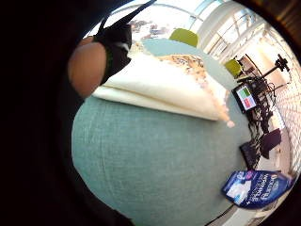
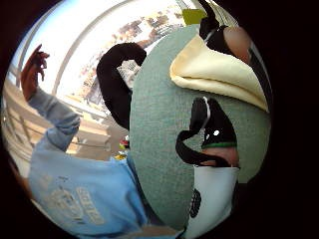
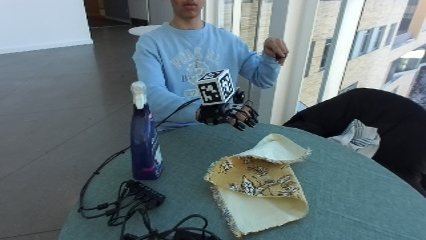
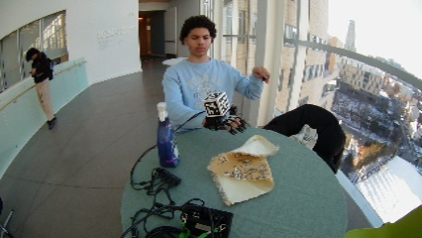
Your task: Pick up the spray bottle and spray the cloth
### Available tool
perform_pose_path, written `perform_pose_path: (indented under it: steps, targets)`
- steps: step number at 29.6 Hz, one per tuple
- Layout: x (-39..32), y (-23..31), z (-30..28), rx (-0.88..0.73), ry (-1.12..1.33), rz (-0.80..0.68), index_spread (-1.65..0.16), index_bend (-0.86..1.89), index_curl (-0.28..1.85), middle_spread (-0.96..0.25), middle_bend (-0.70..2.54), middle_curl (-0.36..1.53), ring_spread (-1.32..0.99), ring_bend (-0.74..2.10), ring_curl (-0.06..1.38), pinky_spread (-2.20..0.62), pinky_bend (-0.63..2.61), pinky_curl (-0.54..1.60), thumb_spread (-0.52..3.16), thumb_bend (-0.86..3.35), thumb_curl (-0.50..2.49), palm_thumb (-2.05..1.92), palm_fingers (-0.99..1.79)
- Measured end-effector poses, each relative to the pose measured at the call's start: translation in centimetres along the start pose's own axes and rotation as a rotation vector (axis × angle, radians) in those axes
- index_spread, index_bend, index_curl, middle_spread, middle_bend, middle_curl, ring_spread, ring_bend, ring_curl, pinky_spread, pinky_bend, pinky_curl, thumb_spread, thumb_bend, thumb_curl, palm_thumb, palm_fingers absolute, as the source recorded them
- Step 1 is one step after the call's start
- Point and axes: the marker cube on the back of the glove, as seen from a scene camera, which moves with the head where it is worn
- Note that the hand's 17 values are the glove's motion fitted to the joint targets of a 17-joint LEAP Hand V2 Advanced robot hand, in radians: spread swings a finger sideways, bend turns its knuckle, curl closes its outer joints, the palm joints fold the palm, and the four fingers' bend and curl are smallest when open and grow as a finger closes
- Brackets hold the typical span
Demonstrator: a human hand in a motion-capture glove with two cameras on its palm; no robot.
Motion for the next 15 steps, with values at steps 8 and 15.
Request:
perform_pose_path:
  steps: [8,15]
  targets:
    - [0.49,-0.36,-0.44,-0.003,-0.006,0.015,-0.29,0.21,0.21,-0.09,0.34,0.2,-0.04,0.33,0.19,0.18,0.27,0.18,0.69,0.42,0.22,0.69,0.74]
    - [0.98,0.06,-0.67,-0.025,0.012,0.031,-0.33,0.18,0.26,-0.1,0.32,0.25,-0.04,0.31,0.23,0.21,0.24,0.21,0.87,0.38,0.27,0.7,0.74]
